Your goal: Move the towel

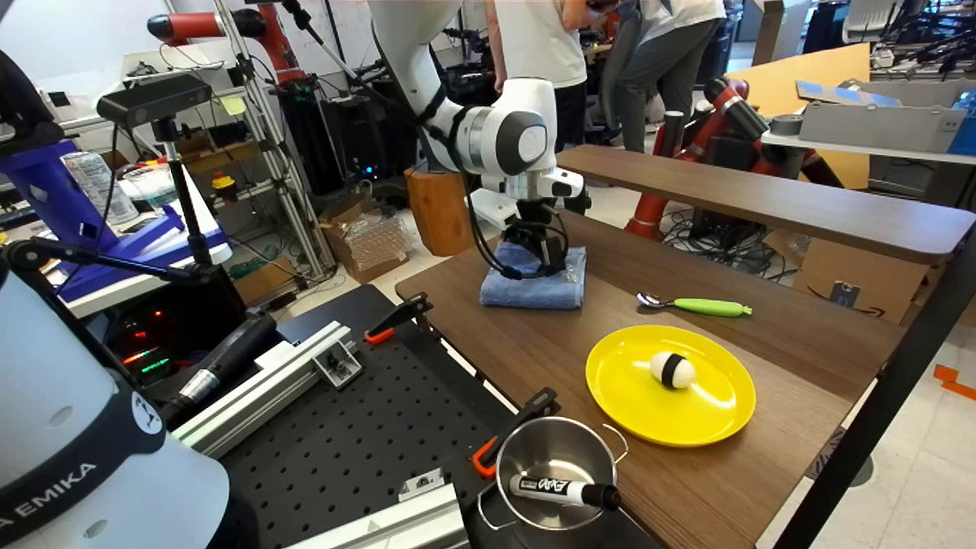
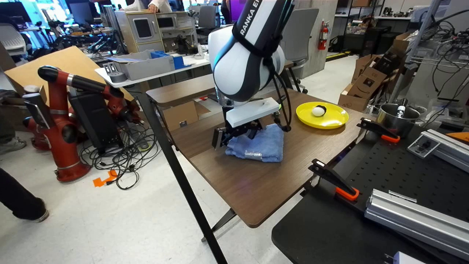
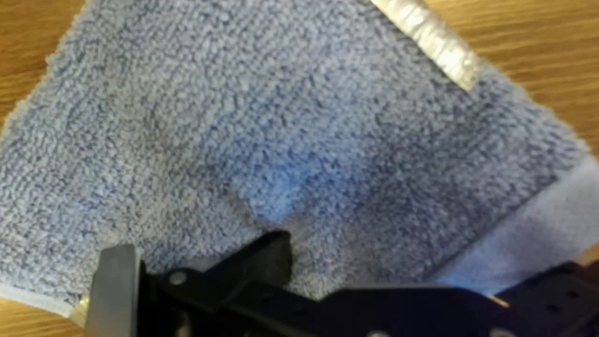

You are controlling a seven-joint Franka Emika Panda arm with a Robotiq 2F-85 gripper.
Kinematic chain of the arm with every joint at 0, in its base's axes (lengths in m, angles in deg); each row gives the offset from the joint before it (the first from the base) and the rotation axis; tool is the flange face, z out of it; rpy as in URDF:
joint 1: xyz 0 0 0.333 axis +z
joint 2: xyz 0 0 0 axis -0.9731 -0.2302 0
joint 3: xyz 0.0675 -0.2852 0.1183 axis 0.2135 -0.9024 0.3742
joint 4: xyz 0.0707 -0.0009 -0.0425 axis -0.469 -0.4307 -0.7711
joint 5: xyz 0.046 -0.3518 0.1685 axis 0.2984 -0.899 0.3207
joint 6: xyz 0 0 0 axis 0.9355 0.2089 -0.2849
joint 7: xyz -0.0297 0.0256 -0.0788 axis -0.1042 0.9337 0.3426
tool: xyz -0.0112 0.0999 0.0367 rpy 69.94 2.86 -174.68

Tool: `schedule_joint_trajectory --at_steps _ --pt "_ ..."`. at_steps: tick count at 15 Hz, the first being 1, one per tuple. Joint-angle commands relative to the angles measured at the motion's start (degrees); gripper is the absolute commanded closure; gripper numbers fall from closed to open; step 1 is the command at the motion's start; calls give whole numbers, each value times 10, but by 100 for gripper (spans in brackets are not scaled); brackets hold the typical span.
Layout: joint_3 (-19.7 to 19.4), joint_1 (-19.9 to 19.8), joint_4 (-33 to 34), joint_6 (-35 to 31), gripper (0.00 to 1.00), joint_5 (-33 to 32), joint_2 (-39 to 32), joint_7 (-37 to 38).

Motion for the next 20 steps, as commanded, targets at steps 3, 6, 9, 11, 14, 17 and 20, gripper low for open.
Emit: schedule_joint_trajectory --at_steps 3,6,9,11,14,17,20 --pt "-11 9 -25 -29 0 20 -6 -3" --pt "-10 6 -47 -44 0 23 4 -7" --pt "-6 -9 -85 -63 0 33 29 -17" --pt "4 -35 -111 -83 0 56 42 -32" --pt "18 -82 -126 -70 0 99 57 -67" --pt "34 -140 -107 -38 0 147 53 -113" --pt "42 -187 -92 -9 0 185 52 -144"
